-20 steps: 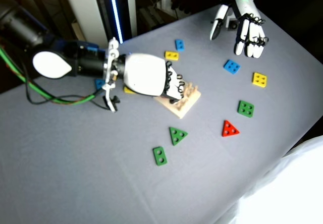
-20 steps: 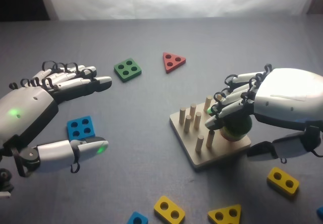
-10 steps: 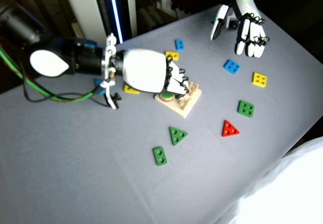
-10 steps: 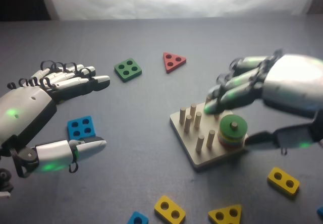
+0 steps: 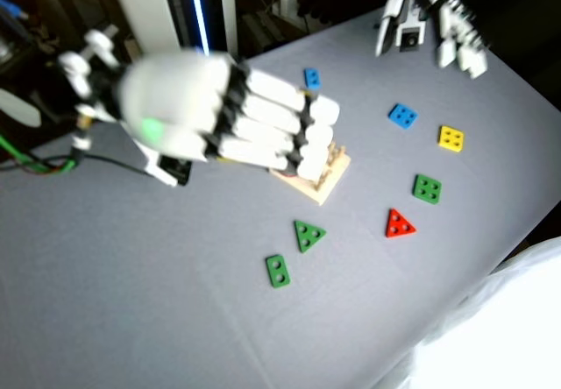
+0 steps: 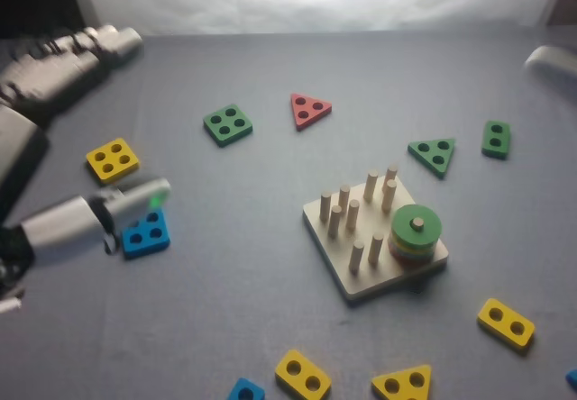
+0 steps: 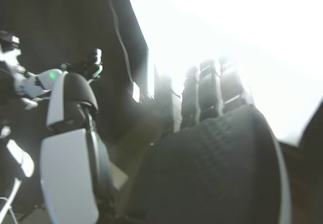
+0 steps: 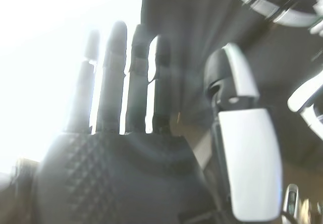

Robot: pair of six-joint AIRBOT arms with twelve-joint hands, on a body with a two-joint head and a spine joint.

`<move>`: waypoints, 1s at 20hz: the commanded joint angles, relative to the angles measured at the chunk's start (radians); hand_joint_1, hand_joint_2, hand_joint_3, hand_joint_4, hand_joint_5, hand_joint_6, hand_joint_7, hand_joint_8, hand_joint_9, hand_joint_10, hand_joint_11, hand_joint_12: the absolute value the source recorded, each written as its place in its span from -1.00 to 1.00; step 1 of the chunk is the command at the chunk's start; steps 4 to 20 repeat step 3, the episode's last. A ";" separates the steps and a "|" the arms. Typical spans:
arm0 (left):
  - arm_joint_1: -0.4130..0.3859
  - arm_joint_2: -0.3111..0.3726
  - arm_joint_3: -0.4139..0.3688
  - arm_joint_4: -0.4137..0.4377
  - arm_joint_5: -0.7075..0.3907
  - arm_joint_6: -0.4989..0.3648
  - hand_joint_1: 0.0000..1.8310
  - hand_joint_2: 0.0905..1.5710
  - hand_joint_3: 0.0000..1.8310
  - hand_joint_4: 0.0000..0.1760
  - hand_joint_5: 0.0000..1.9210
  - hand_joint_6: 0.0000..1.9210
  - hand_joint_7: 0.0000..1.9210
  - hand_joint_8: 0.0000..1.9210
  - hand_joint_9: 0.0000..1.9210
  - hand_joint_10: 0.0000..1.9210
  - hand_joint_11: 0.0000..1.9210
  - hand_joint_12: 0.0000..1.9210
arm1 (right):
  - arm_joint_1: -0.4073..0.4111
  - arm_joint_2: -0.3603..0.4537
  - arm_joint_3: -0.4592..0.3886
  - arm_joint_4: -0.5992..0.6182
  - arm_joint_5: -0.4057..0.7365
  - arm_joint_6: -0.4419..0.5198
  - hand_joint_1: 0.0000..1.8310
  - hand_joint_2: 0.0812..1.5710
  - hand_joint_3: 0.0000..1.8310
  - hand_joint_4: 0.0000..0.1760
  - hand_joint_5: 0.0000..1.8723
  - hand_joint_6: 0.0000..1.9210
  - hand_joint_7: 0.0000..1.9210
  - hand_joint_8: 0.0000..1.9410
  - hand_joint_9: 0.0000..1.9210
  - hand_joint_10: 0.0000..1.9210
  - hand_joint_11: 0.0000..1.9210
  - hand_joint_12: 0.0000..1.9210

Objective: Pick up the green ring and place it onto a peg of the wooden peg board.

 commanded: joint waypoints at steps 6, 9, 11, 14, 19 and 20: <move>-0.079 -0.020 0.023 0.064 -0.139 -0.027 -0.52 0.51 -0.98 -1.00 -0.78 -1.00 -0.60 -0.99 -0.54 -0.96 -1.00 0.24 | -0.015 0.029 -0.029 0.025 0.245 -0.024 -0.52 0.77 -1.00 -1.00 -0.63 -1.00 -0.36 -1.00 -0.27 -1.00 -0.33 -0.88; -0.079 -0.020 0.023 0.064 -0.139 -0.027 -0.52 0.51 -0.98 -1.00 -0.78 -1.00 -0.60 -0.99 -0.54 -0.96 -1.00 0.24 | -0.015 0.029 -0.029 0.025 0.245 -0.024 -0.52 0.77 -1.00 -1.00 -0.63 -1.00 -0.36 -1.00 -0.27 -1.00 -0.33 -0.88; -0.079 -0.020 0.023 0.064 -0.139 -0.027 -0.52 0.51 -0.98 -1.00 -0.78 -1.00 -0.60 -0.99 -0.54 -0.96 -1.00 0.24 | -0.015 0.029 -0.029 0.025 0.245 -0.024 -0.52 0.77 -1.00 -1.00 -0.63 -1.00 -0.36 -1.00 -0.27 -1.00 -0.33 -0.88; -0.079 -0.020 0.023 0.064 -0.139 -0.027 -0.52 0.51 -0.98 -1.00 -0.78 -1.00 -0.60 -0.99 -0.54 -0.96 -1.00 0.24 | -0.015 0.029 -0.029 0.025 0.245 -0.024 -0.52 0.77 -1.00 -1.00 -0.63 -1.00 -0.36 -1.00 -0.27 -1.00 -0.33 -0.88; -0.079 -0.020 0.023 0.064 -0.139 -0.027 -0.52 0.51 -0.98 -1.00 -0.78 -1.00 -0.60 -0.99 -0.54 -0.96 -1.00 0.24 | -0.015 0.029 -0.029 0.025 0.245 -0.024 -0.52 0.77 -1.00 -1.00 -0.63 -1.00 -0.36 -1.00 -0.27 -1.00 -0.33 -0.88; -0.079 -0.020 0.023 0.064 -0.139 -0.027 -0.52 0.51 -0.98 -1.00 -0.78 -1.00 -0.60 -0.99 -0.54 -0.96 -1.00 0.24 | -0.015 0.029 -0.029 0.025 0.245 -0.024 -0.52 0.77 -1.00 -1.00 -0.63 -1.00 -0.36 -1.00 -0.27 -1.00 -0.33 -0.88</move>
